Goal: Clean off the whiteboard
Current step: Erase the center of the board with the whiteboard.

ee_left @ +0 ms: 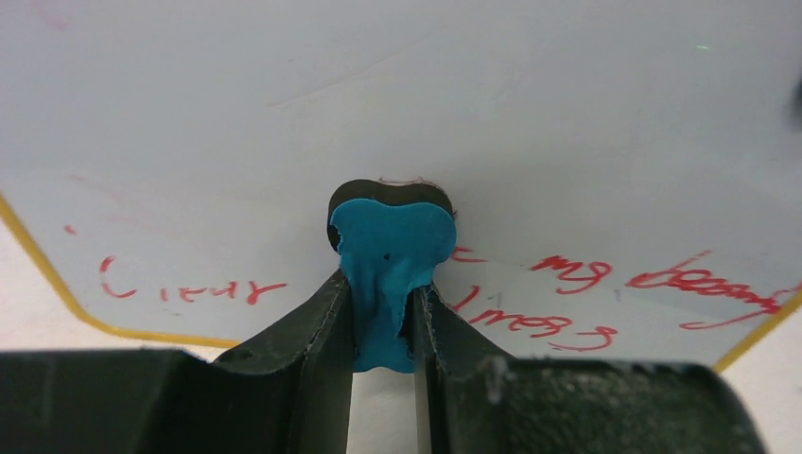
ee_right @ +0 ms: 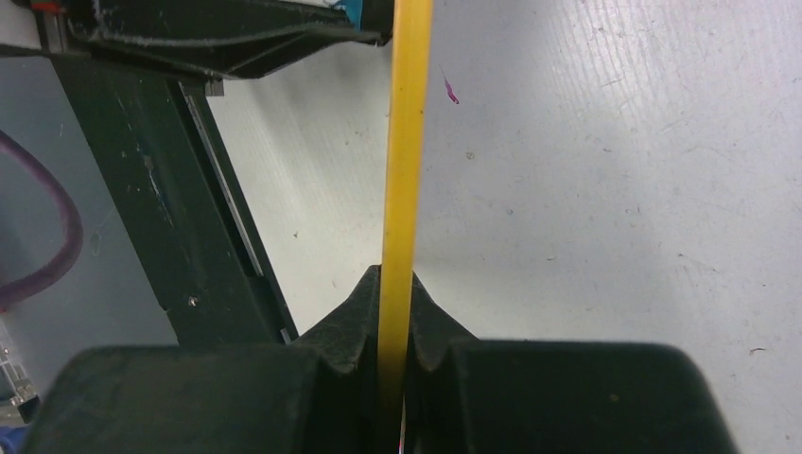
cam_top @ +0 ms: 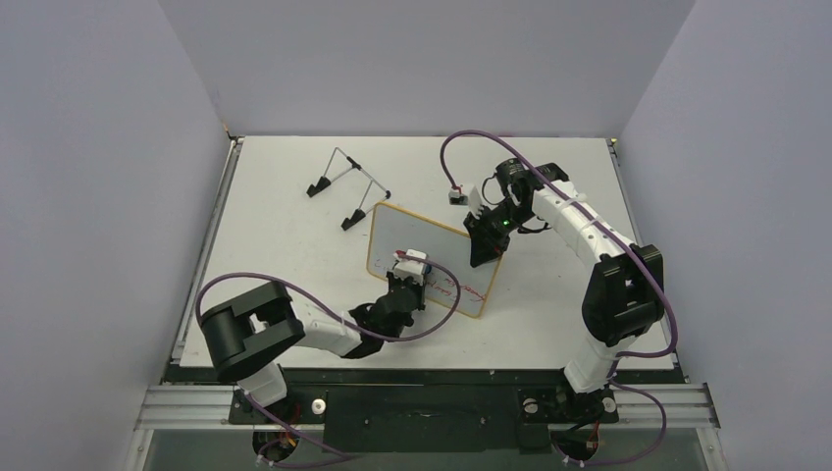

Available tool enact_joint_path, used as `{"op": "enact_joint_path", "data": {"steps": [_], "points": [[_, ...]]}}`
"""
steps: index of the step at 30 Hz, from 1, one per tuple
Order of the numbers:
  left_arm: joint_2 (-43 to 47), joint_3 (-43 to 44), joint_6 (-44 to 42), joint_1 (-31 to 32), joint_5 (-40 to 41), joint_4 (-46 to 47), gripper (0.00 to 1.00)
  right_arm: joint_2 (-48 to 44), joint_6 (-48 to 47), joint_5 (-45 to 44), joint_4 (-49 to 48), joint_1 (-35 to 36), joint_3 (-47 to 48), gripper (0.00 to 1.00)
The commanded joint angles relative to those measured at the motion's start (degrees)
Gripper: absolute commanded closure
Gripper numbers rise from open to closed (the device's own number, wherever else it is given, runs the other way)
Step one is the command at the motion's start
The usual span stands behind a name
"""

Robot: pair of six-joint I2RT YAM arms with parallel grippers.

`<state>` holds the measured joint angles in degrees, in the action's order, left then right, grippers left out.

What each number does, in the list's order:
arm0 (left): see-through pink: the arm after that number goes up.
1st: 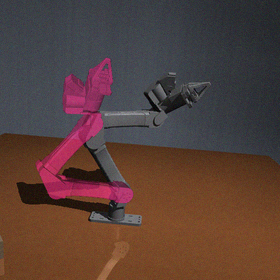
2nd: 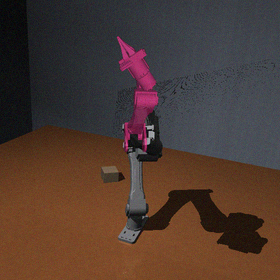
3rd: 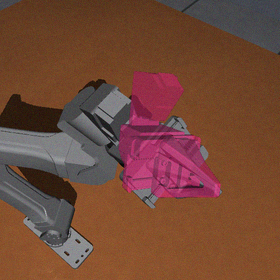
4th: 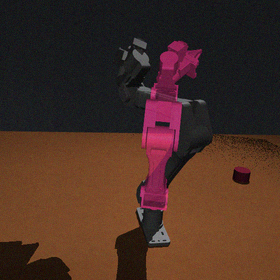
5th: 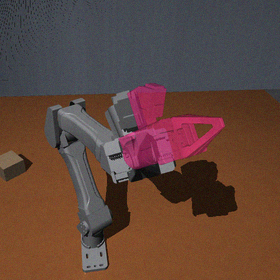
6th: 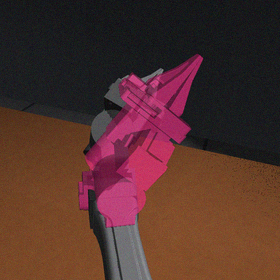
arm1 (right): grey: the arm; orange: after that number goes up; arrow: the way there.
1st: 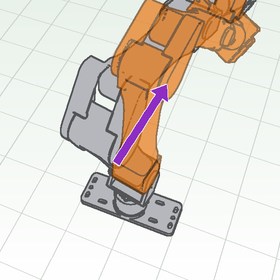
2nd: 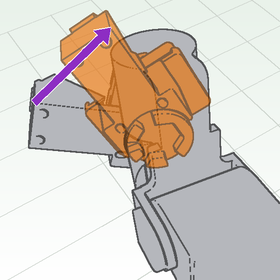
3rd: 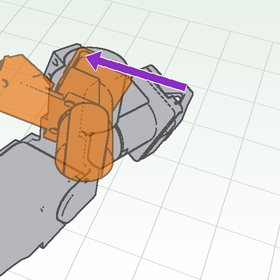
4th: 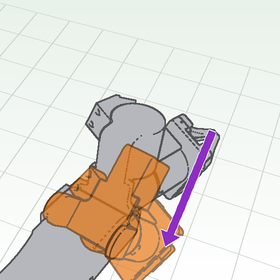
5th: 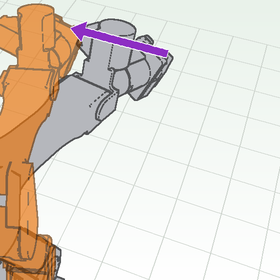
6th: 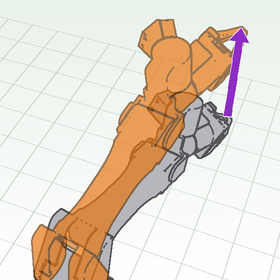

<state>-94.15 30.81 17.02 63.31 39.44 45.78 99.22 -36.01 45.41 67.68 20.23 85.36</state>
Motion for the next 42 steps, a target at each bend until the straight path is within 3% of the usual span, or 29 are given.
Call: {"op": "enact_joint_path", "data": {"steps": [1,5,8,14,19,23,27,30,37,42], "points": [[3.5,-1.2,3.3,-4.3,8.2,-4.9,1.0,-0.2,-1.6,2.7,0.9,1.3,0.1,1.0],[7.3,-4.1,5.2,-8.9,4.2,-5.9,1.0,-0.2,-1.6,2.7,0.8,1.3,0.1,1.0],[6.4,-2.1,4.0,-8.8,0.5,-7.0,1.0,0.0,-1.6,2.7,0.8,1.4,0.1,1.0],[0.2,4.5,2.4,-1.7,0.9,-7.4,1.0,-0.1,-1.5,2.6,0.8,1.4,0.1,1.0],[-2.5,5.8,2.2,0.8,2.3,-4.8,1.0,-0.2,-1.5,2.6,0.8,1.3,0.1,1.0],[-0.1,3.0,3.2,-1.0,4.4,-4.4,1.0,-0.3,-1.7,2.8,0.9,1.3,0.0,1.0],[4.3,-2.0,6.1,-5.8,1.7,-3.6,1.0,-0.3,-1.6,2.7,0.8,1.4,0.0,1.0],[5.5,-2.5,5.9,-6.0,-0.5,-3.2,1.0,-0.3,-1.6,2.7,0.8,1.3,0.1,1.0],[6.5,-0.1,-0.3,3.0,-1.2,0.5,1.0,-0.7,0.7,1.6,-1.3,0.9,-0.6,1.0],[11.1,-1.5,-1.3,4.8,-1.4,-2.3,1.0,-0.9,1.4,1.2,-2.1,0.8,-0.9,1.0]]}}
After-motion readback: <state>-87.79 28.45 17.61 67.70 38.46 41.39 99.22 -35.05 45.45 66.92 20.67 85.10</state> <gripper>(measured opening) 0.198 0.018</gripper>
